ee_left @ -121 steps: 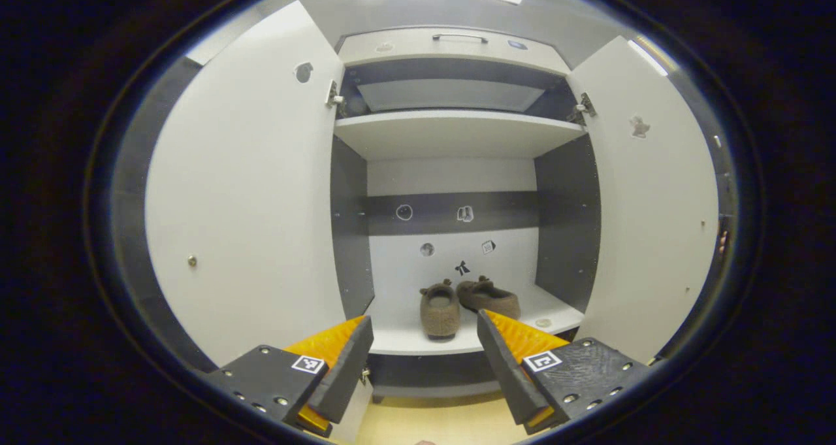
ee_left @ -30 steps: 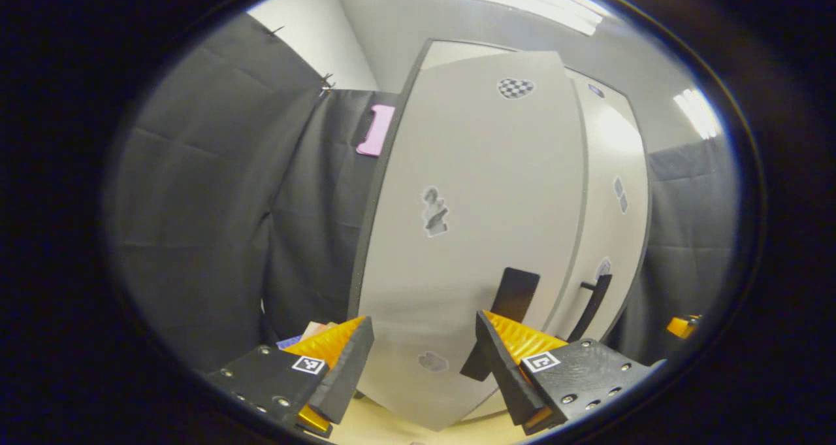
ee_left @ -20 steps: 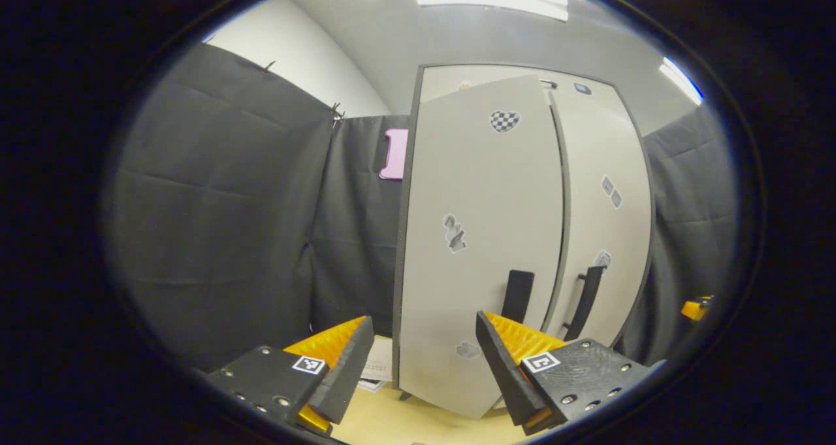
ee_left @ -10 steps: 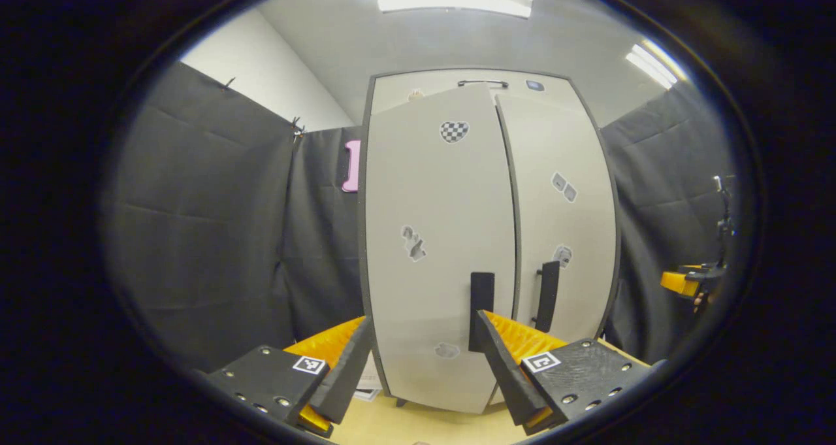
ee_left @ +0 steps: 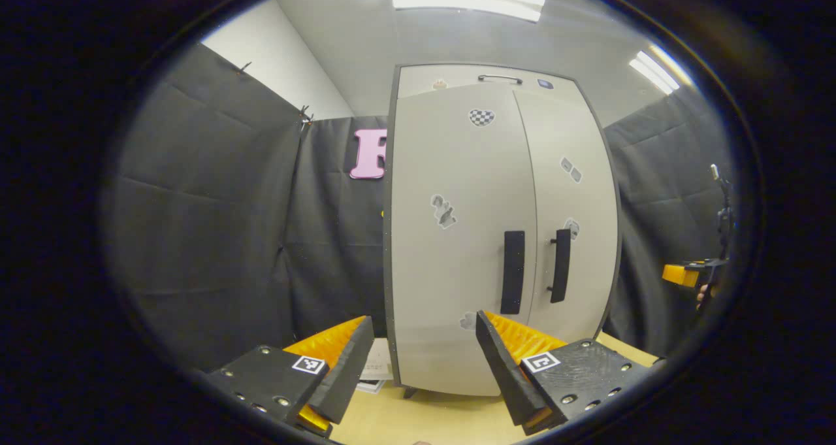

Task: Grab one shoe with the right hand and put it into the shoe cabinet, grab the other shoe with the left hand and put it into the shoe cabinet; then close the right door with the right hand and the left door with the left hand.

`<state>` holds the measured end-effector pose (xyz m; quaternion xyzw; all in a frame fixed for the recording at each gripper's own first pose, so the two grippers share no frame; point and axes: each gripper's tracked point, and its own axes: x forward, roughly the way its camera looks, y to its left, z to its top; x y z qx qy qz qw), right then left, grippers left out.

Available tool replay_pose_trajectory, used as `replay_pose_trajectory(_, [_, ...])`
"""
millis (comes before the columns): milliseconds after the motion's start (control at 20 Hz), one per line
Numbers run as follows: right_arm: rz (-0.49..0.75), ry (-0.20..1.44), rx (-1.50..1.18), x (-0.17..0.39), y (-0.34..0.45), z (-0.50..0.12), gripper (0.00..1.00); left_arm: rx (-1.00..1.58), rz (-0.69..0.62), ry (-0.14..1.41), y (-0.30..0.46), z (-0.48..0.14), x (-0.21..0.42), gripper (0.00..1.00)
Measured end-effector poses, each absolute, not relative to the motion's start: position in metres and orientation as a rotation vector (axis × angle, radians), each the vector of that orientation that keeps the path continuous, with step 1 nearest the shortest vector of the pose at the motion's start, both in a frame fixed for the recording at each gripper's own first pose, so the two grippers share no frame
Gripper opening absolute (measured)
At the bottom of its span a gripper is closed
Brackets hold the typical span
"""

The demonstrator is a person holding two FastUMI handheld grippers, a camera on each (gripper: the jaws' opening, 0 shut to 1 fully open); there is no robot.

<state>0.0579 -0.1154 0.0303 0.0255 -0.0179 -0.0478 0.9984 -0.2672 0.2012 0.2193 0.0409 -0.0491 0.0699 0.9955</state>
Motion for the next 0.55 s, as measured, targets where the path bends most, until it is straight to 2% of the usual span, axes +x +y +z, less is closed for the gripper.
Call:
replay_pose_trajectory(50, [-0.098, -0.033, 0.043, 0.055, -0.110, 0.027, 0.96, 0.071, 0.149, -0.097, 0.207, 0.212, -0.272, 0.92])
replay_pose_trajectory(350, [-0.064, -0.032, -0.016, 0.046, -0.054, 0.012, 0.92, 0.047, 0.134, -0.070, 0.232, 0.174, -0.278, 0.93])
replay_pose_trajectory(400, [-0.060, -0.030, -0.018, 0.045, -0.048, 0.011, 0.92, 0.058, 0.130, -0.070, 0.234, 0.172, -0.277, 0.99])
replay_pose_trajectory(550, [-0.054, -0.018, -0.010, 0.044, -0.036, 0.011, 0.92, 0.077, 0.104, -0.070, 0.235, 0.164, -0.272, 1.00])
